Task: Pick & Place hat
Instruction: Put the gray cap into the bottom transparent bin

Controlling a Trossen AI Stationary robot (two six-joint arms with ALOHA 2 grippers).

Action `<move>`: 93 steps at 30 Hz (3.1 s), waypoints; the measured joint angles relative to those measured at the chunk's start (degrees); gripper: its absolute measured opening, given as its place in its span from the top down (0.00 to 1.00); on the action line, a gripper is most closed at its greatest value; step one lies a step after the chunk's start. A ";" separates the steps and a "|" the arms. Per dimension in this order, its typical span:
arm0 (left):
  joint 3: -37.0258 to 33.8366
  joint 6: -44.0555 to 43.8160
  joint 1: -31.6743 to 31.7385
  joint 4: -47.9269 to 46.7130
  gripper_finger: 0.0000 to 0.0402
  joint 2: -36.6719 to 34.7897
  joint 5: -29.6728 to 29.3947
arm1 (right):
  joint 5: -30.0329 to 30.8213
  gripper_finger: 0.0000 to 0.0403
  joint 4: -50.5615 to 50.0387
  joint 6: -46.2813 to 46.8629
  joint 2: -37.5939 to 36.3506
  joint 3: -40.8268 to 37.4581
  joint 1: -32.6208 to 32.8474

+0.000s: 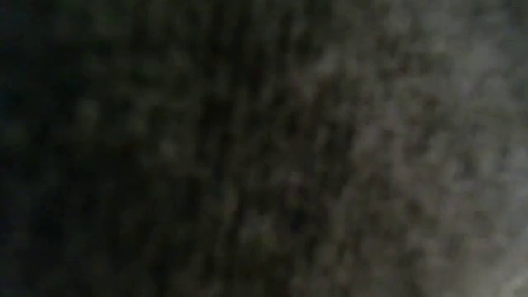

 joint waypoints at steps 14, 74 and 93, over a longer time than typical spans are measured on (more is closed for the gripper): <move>-0.02 -0.04 0.01 -0.72 0.65 0.05 -0.01 | -0.21 0.71 0.58 0.00 4.34 3.64 0.55; -0.02 -0.39 0.00 -0.74 0.65 0.12 0.01 | 28.86 0.97 -54.37 -36.31 1.47 64.08 -9.68; -0.02 -0.52 0.01 -2.12 0.65 0.37 0.01 | 15.98 0.97 -35.72 -37.75 6.98 46.13 -18.25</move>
